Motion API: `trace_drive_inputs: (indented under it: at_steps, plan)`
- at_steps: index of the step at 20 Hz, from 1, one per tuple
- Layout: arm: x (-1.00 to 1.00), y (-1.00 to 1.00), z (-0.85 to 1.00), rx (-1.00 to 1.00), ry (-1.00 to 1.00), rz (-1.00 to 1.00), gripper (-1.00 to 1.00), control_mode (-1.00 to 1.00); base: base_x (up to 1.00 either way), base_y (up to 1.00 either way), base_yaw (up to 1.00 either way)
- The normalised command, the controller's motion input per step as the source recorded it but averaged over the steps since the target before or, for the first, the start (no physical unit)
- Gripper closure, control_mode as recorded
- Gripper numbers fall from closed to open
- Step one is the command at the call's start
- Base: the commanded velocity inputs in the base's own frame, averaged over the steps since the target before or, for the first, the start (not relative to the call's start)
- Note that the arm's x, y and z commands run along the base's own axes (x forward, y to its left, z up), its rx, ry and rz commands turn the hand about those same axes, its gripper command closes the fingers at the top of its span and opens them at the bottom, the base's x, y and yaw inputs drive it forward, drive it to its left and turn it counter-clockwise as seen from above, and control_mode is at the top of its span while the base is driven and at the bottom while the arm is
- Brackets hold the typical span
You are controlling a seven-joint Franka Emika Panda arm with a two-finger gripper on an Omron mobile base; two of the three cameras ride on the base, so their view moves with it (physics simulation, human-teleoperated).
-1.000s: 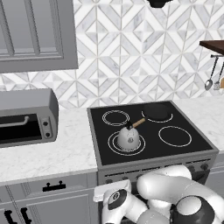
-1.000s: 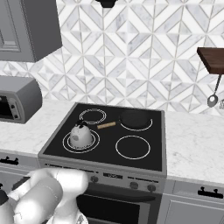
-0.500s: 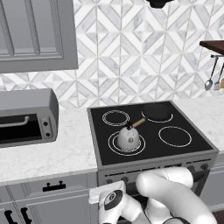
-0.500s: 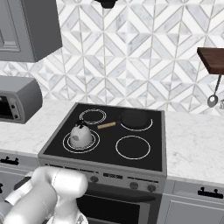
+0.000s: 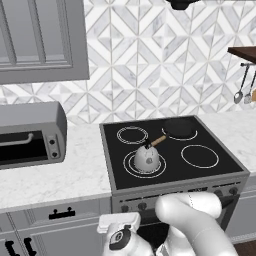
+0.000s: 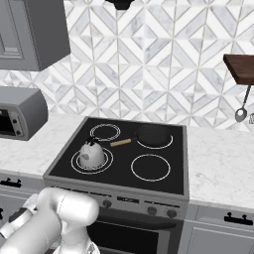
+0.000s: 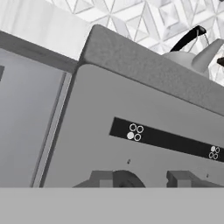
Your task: Pick the kettle from the counter and place it on a stove burner. Then turn the burner on.
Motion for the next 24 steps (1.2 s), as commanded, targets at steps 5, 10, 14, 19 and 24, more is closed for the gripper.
trace_drive_inputs:
  at_steps: [5, 10, 14, 19, 24]
  plan:
    - [0.00, -0.05, -0.16, 0.00, 0.00, 0.00, -1.00, -1.00, 0.00, 0.00, 0.00]
    - [0.00, -0.39, -0.22, 0.00, 0.00, 0.00, -1.00, -1.00, 0.00, 0.00, 0.00]
    - [0.09, -0.36, -0.08, 0.00, -0.03, 0.01, -1.00, -1.00, 0.00, 0.00, 0.00]
    - [0.26, -0.02, -0.13, -0.01, -0.01, 0.00, -1.00, -1.00, 0.00, 0.00, 0.00]
    - [0.25, 0.00, -0.30, -0.05, 0.00, 0.03, -1.00, -1.00, 0.00, 0.00, 0.00]
